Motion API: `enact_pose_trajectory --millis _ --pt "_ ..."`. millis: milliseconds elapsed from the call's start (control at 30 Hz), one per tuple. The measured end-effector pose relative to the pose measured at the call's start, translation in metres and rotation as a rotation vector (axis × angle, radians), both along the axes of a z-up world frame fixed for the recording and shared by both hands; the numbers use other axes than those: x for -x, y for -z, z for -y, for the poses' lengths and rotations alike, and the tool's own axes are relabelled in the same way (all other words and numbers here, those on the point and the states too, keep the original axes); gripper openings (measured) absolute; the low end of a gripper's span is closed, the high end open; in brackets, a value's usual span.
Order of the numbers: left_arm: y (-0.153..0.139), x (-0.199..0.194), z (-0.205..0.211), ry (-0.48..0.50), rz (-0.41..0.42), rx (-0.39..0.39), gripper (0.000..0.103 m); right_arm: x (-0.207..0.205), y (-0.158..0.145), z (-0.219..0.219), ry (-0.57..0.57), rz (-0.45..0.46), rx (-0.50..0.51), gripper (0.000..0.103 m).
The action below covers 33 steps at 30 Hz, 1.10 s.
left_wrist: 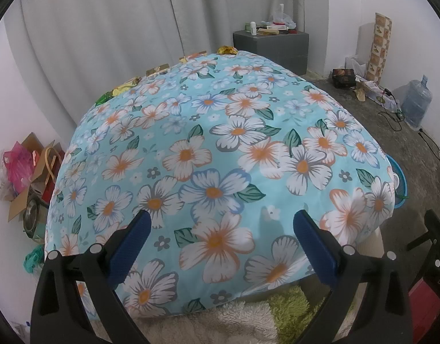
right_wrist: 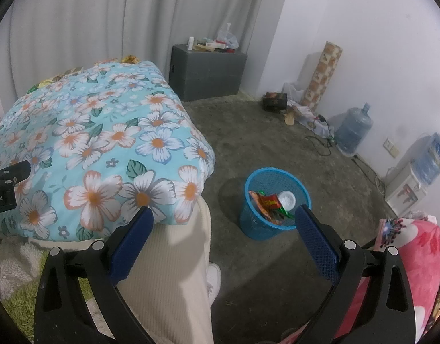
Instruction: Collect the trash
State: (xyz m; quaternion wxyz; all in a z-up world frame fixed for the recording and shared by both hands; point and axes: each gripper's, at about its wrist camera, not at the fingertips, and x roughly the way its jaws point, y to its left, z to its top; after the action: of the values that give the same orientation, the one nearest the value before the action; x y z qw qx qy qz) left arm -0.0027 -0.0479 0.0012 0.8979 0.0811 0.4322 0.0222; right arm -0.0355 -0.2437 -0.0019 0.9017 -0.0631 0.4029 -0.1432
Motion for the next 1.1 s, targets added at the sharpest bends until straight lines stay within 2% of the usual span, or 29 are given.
enact_pose_trajectory --millis 1100 --pt "0.0012 -0.0006 -0.0028 0.001 -0.004 0.002 0.097 -0.0064 -0.0045 -0.0068 -0.005 0.002 0.007 0.095"
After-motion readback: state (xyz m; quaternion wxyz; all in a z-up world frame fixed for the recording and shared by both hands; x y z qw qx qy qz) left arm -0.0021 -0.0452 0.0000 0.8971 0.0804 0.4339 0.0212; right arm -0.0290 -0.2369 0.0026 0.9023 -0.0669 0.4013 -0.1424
